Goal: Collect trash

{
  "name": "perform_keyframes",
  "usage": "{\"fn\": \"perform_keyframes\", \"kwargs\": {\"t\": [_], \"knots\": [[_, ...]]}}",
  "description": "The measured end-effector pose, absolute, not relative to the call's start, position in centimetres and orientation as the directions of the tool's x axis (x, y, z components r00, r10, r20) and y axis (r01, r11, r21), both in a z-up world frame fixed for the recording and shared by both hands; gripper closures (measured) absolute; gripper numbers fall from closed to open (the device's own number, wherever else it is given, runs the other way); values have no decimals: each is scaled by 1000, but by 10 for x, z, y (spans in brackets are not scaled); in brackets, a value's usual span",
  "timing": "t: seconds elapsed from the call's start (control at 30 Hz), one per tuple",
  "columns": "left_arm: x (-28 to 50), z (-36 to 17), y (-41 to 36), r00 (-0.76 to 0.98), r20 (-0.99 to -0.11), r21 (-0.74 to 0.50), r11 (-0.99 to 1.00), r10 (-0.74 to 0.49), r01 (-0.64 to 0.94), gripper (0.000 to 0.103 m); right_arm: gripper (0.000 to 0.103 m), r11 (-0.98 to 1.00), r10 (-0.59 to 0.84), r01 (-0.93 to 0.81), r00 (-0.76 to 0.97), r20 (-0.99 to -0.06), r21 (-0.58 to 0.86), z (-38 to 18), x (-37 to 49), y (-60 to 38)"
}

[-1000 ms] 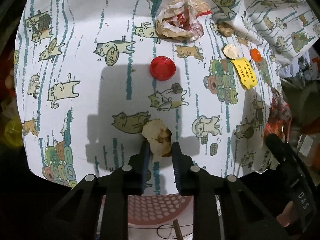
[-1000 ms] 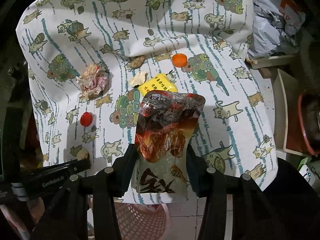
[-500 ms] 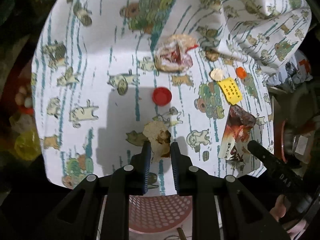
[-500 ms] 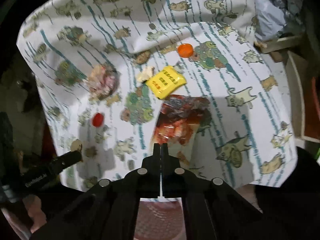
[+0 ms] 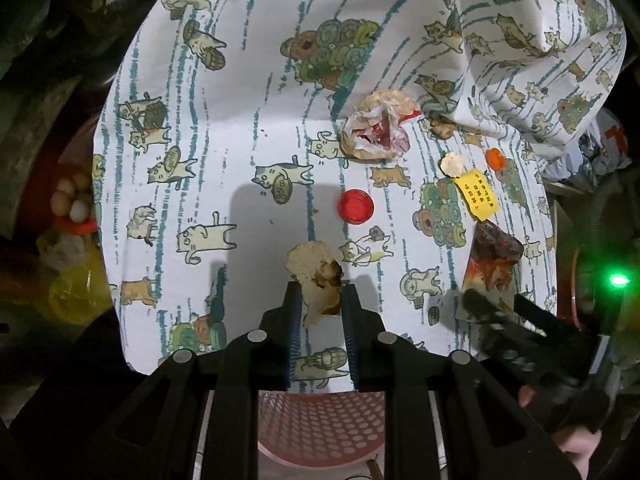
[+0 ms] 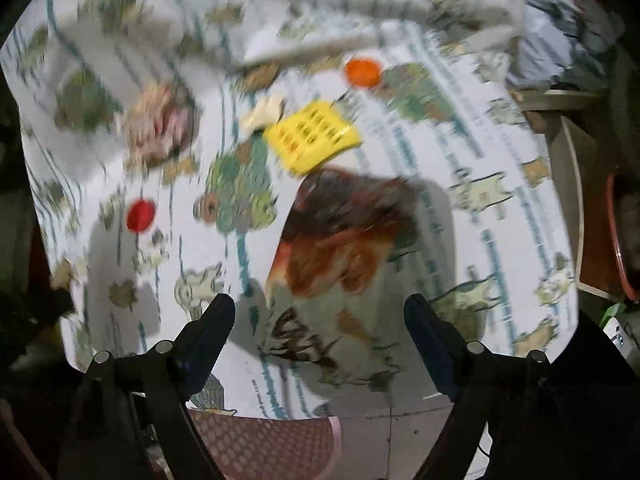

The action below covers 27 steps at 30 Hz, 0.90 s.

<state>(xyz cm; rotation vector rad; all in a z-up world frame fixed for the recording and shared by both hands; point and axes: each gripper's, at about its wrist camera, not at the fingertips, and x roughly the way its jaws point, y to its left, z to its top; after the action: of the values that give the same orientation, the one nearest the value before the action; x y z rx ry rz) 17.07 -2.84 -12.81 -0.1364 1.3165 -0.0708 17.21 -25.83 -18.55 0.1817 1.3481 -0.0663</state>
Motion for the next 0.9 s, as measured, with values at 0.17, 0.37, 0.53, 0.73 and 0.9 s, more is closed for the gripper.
{"fn": "perform_keyframes", "kwargs": {"t": [0.17,0.37,0.53,0.73,0.9], "knots": [[169,-128,-22,243,-962,-137,990,-127,-24,84,21,991,-52,130,201,-978,-26,-195,173,-245],[168,-119,-18,262,-955,-148,989,-138,-19,84,55,990,-12,137,246,-969,23,-187,171,-252],[164,-108,-15,288,-947,-152,988,-143,-11,84,56,991,44,113,278,-959,78,-175,166,-254],[160,-93,-12,325,-935,-148,989,-141,5,84,56,986,113,71,362,-925,148,-142,157,-247],[148,-75,-7,335,-926,-182,983,-177,15,84,56,980,177,6,432,-884,199,-108,145,-235]]}}
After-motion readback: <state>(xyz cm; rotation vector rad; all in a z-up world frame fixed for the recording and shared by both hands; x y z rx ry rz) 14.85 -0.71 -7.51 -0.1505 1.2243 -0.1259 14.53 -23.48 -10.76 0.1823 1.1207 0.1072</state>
